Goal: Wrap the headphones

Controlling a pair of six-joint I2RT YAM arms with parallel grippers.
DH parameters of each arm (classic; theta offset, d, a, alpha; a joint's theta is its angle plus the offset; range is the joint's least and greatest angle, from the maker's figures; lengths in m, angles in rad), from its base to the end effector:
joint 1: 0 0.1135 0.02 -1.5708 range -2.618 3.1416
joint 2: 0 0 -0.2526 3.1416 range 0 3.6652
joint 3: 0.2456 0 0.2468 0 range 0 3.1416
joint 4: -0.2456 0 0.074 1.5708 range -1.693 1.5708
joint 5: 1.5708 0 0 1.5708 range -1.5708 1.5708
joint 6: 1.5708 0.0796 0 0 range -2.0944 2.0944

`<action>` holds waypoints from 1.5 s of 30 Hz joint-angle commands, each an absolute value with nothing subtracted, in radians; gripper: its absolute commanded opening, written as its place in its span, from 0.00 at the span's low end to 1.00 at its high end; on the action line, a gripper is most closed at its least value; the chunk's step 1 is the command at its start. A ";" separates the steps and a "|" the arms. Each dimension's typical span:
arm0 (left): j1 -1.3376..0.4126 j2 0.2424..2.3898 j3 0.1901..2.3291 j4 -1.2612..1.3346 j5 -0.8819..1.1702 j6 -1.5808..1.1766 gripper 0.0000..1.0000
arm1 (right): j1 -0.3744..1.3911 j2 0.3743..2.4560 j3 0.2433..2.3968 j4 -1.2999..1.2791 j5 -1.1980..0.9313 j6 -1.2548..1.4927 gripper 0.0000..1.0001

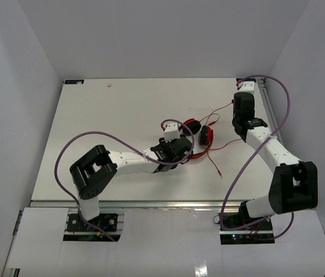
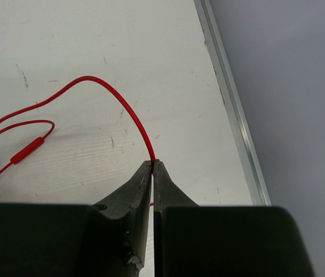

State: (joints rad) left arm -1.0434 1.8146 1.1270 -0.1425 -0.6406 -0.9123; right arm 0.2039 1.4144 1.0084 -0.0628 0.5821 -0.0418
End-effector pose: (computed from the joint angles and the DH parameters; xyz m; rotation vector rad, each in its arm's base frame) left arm 0.2409 -0.3192 0.1514 -0.1388 2.2161 -0.3009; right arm 0.3512 0.0279 0.2601 0.1177 1.9865 -0.4870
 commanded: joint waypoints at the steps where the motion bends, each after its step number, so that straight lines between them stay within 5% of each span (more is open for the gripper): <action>1: -1.009 1.859 1.228 -0.211 -0.627 -0.963 0.70 | 0.202 1.371 0.993 0.021 0.561 -0.015 0.08; 11: -0.995 1.949 1.295 -0.277 -0.615 -1.016 0.67 | 0.201 1.348 0.977 0.032 0.547 -0.012 0.08; 17: -0.991 1.988 1.292 -0.278 -0.586 -1.056 0.58 | 0.202 1.333 0.970 0.039 0.541 -0.009 0.08; 19: -0.991 1.995 1.296 -0.281 -0.595 -1.055 0.49 | 0.202 1.330 0.966 0.043 0.538 -0.009 0.08; 23: -0.991 1.958 1.287 -0.290 -0.617 -1.035 0.00 | 0.202 1.328 0.966 0.045 0.515 -0.008 0.08; 39: -0.847 1.287 1.235 -0.521 -0.711 -0.589 0.00 | 0.207 1.258 0.999 0.036 0.406 0.014 0.08; 45: -0.845 1.082 1.079 -0.317 -0.629 -0.387 0.00 | 0.207 1.154 0.887 0.199 0.396 0.005 0.08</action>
